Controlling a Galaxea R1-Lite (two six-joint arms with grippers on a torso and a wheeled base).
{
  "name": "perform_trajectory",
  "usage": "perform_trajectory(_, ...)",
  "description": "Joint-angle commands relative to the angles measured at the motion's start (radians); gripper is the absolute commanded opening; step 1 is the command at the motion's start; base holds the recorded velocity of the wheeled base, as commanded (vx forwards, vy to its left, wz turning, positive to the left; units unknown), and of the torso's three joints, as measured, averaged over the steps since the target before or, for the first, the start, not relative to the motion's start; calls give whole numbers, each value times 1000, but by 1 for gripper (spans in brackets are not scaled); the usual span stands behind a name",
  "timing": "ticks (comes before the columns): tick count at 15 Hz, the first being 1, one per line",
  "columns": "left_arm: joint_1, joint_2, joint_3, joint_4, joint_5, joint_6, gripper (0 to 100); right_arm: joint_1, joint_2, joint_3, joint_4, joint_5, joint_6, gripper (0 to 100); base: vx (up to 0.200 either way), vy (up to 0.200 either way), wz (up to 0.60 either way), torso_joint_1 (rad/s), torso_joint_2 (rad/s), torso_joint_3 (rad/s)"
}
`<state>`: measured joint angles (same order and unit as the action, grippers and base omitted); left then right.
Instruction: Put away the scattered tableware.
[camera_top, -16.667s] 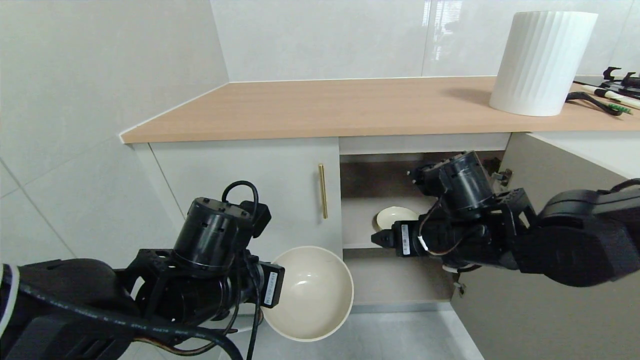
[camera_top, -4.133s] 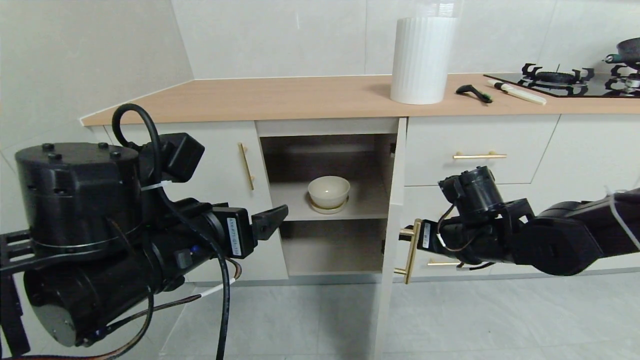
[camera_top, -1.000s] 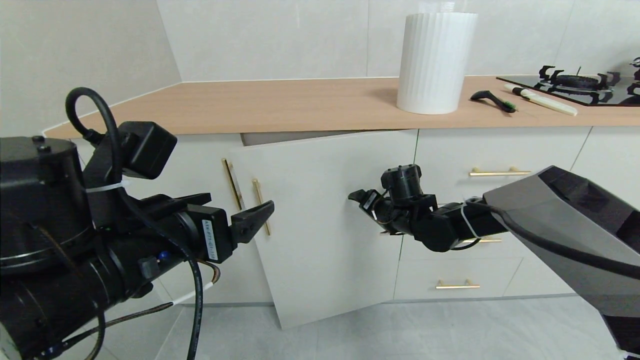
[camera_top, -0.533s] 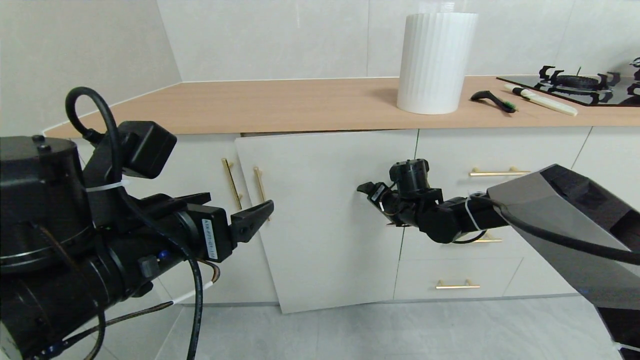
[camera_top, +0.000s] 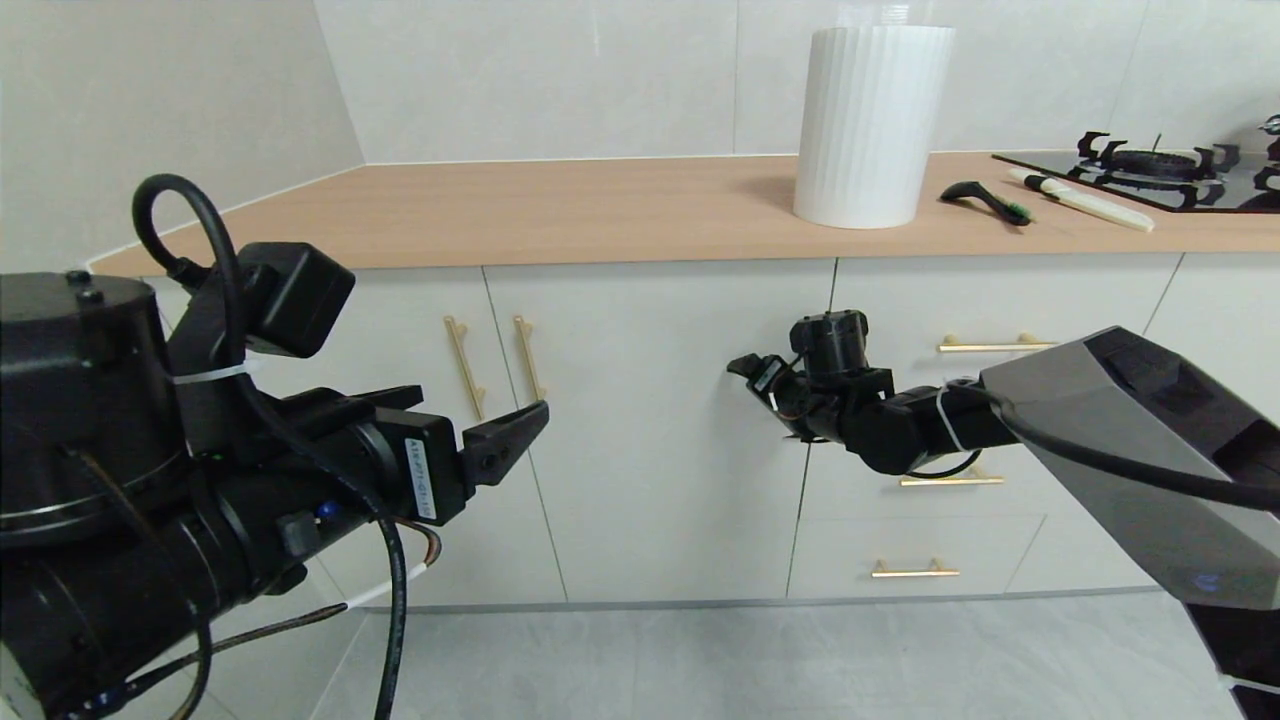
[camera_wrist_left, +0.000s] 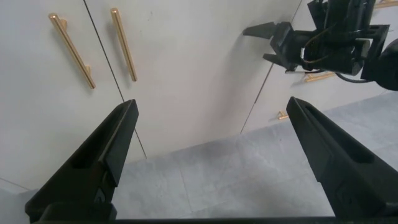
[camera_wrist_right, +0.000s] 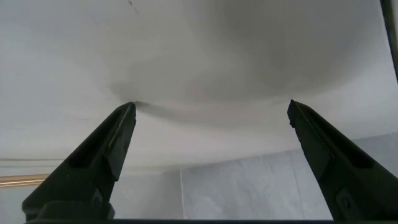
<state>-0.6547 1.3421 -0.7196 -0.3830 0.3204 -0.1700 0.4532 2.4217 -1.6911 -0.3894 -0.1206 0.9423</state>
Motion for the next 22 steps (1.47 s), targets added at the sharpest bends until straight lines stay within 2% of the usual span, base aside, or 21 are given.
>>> perform_trajectory(1, 0, 2, 0, -1, 0, -2, 100, 1, -23, 11, -2, -10, 0, 100, 0, 0, 0, 0, 0, 0)
perform_trajectory(2, 0, 2, 0, -1, 0, -2, 100, 1, -23, 11, -2, -10, 0, 100, 0, 0, 0, 0, 0, 0)
perform_trajectory(3, 1, -6, -1, -4, 0, 0, 100, 50, -159, 157, -6, -10, -36, 100, 0, 0, 0, 0, 0, 0)
perform_trajectory(6, 17, -64, 17, -22, 2, 7, 100, 79, -454, 409, -13, -22, -169, 100, 0, 0, 0, 0, 0, 0)
perform_trajectory(7, 33, -92, 31, -22, 2, 9, 100, 78, -518, 456, -13, -27, -191, 100, 0, 0, 0, 0, 0, 0)
perform_trajectory(8, 98, -170, 81, -14, 2, 24, 100, 53, -664, 582, -13, -39, -258, 100, 0, 0, 0, 0, 0, 0)
perform_trajectory(9, 133, -216, 120, -13, 0, 40, 100, 22, -734, 651, -13, -40, -297, 100, 0, 0, 0, 0, 0, 0)
perform_trajectory(10, 204, -324, 213, -8, -3, 81, 100, -41, -894, 788, -13, -40, -358, 100, 0, 0, 0, 0, 0, 0)
perform_trajectory(11, 225, -390, 270, -8, -3, 104, 100, -91, -1009, 867, -13, -36, -389, 100, 0, 0, 0, 0, 0, 0)
perform_trajectory(12, 230, -455, 327, -7, -3, 112, 100, -133, -1113, 933, -6, -20, -428, 100, 0, 0, 0, 0, 0, 0)
perform_trajectory(13, 228, -564, 424, -2, -4, 130, 100, -225, -1250, 1033, -3, 38, -540, 100, 0, 0, 0, 0, 0, 0)
perform_trajectory(14, 228, -660, 514, 7, -4, 182, 100, -323, -1342, 1105, -2, 104, -600, 100, 0, 0, 0, 0, 0, 0)
perform_trajectory(15, 237, -773, 600, 26, -4, 259, 100, -401, -1443, 1171, 1, 147, -639, 100, 0, 0, 0, 0, 0, 0)
perform_trajectory(16, 264, -827, 640, 44, -4, 279, 100, -432, -1503, 1194, 15, 151, -652, 100, 0, 0, 0, 0, 0, 0)
perform_trajectory(17, 320, -937, 695, 98, -7, 285, 100, -453, -1662, 1217, 119, 151, -659, 100, 0, 0, 0, 0, 0, 0)
perform_trajectory(19, 399, -1020, 720, 165, -23, 288, 100, -450, -1876, 1211, 359, 170, -660, 100, 0, 0, 0, 0, 0, 0)
perform_trajectory(20, 445, -1081, 720, 200, -52, 299, 100, -447, -1989, 1199, 492, 205, -677, 100, 0, 0, 0, 0, 0, 0)
perform_trajectory(21, 503, -1155, 720, 223, -81, 320, 100, -449, -2077, 1196, 586, 205, -686, 100, 0, 0, 0, 0, 0, 0)
perform_trajectory(22, 524, -1207, 720, 271, -96, 325, 100, -450, -2121, 1197, 609, 180, -686, 100, 0, 0, 0, 0, 0, 0)
